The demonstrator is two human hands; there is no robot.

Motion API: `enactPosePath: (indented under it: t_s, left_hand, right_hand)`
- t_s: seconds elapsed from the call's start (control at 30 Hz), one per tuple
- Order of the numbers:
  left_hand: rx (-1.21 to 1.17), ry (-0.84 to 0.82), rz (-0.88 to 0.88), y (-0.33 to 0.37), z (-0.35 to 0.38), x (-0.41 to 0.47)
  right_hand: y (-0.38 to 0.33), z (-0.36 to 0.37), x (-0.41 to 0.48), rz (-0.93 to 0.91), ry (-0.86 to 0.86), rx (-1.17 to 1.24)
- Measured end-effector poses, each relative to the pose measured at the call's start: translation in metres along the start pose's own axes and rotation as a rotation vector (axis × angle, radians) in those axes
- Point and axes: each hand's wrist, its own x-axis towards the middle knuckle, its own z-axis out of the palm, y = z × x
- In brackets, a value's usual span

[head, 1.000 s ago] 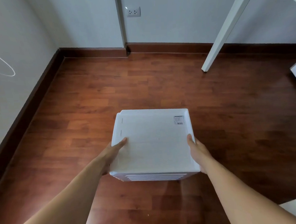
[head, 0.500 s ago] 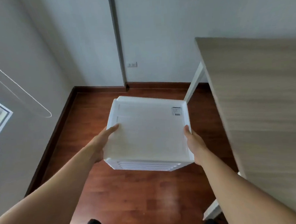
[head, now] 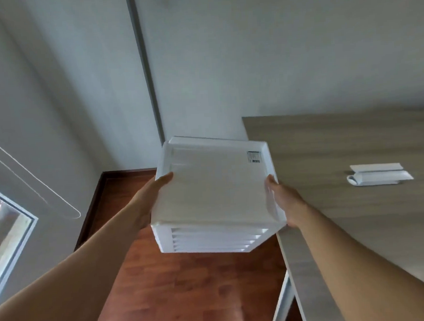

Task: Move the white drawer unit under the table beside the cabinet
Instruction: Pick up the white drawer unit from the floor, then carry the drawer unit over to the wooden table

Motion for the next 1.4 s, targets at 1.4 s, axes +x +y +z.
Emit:
enactPosePath:
  t_s: [1.4]
  left_hand:
    - [0.425, -0.508, -0.012, -0.097, 0.305, -0.169]
  right_hand:
    - [0.195, -0.286, -0.304, 0.012, 0.615, 0.183]
